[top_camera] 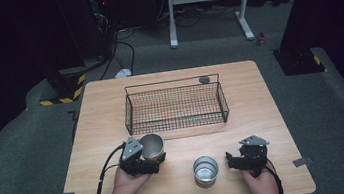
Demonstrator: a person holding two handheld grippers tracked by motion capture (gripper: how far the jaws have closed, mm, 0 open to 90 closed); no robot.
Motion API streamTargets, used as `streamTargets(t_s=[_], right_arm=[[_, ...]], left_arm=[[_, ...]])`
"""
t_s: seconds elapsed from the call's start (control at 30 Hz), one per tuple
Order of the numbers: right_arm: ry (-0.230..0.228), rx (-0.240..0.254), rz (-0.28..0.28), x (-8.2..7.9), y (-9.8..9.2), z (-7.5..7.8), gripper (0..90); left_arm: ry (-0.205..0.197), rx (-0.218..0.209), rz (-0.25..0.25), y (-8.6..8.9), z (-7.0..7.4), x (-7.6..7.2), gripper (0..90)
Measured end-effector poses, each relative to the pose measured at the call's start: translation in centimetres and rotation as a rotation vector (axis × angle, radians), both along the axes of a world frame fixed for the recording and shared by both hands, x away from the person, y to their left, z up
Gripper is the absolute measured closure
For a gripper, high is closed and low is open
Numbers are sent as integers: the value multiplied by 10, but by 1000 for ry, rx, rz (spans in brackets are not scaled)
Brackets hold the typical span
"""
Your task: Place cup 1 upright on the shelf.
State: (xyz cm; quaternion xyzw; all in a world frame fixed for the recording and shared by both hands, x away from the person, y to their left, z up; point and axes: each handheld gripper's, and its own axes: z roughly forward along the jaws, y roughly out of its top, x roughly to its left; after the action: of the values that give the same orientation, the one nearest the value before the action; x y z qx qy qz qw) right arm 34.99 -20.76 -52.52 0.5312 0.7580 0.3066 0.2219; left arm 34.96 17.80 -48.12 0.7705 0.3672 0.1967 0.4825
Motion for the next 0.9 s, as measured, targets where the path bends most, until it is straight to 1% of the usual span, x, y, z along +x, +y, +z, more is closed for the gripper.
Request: streamTargets(t_s=[0.1,0.2,0.27,0.33,0.57,0.7,0.9], right_arm=[[-1,-1,2,0,0,0,92],[-1,-1,3,0,0,0,92],[0,0,1,0,0,0,91],[0,0,1,0,0,0,92],[0,0,1,0,0,0,92],[-1,-1,3,0,0,0,91],[1,0,1,0,0,0,92]], left_arm=[[1,-6,1,1,0,0,60],[-7,-3,-3,1,0,0,84],[-23,1,0,2,-1,-2,107],[-29,0,1,3,-2,-3,118],[-51,0,10,4,-4,-6,132],[-65,-12,11,4,-7,-8,134],[-65,-7,8,6,-6,-9,136]])
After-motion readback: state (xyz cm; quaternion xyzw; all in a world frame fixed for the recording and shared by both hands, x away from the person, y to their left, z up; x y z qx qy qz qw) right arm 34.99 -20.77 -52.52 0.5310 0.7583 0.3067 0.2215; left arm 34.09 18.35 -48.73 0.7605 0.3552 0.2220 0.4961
